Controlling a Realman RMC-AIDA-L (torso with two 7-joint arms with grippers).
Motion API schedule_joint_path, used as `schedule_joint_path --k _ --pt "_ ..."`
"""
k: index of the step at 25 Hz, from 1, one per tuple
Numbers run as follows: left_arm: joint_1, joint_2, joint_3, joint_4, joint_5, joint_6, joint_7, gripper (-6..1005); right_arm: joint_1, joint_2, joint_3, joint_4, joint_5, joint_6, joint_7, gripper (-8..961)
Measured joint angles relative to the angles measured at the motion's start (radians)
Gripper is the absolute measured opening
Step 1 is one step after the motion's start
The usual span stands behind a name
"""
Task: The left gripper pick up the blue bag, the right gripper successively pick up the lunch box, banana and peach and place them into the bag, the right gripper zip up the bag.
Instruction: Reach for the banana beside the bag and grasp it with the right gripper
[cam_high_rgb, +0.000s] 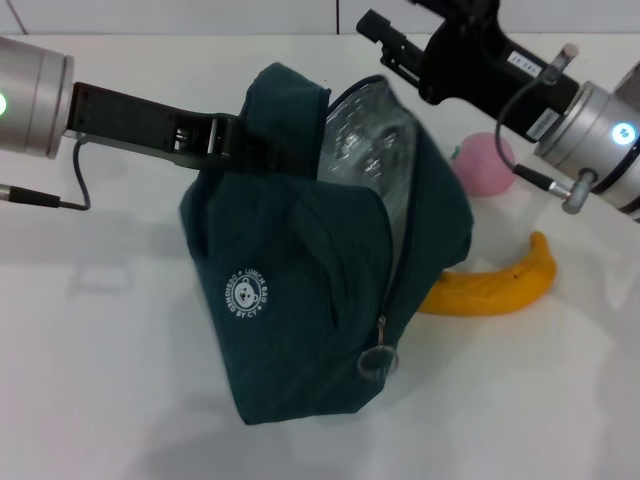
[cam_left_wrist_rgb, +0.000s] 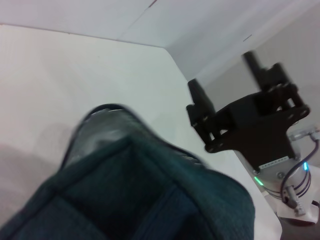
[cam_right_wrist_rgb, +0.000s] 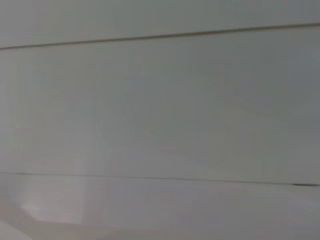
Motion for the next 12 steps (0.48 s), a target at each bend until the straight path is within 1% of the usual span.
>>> schedule_joint_path --k 4,5,6,8,9,12 --pt "0.007 0.0 -0.002 0.0 0.0 0.0 0.0 36 -0.027 0.0 0.012 -0.041 0.006 -0.058 -0.025 492" --pt "0.008 0.0 -0.002 0.0 0.0 -0.001 0.0 36 -0.041 0.0 0.013 -0.062 0.007 -0.071 -0.034 536" --pt "0.009 0.0 -0.002 0.0 0.0 -0.001 0.0 36 -0.074 0.0 0.013 -0.107 0.007 -0.1 -0.058 579" --pt "0.012 0.001 -0.003 0.0 0.0 -0.002 0.003 36 -0.088 0.0 0.013 -0.129 0.007 -0.114 -0.076 666" --pt "0.016 0.001 -0.006 0.0 0.0 -0.002 0.009 36 -0.105 -0.001 0.012 -0.156 0.008 -0.131 -0.108 709" --pt "0.021 0.001 -0.031 -0.015 0.0 -0.001 0.048 37 -0.144 -0.007 0.002 -0.238 0.005 -0.176 -0.22 793"
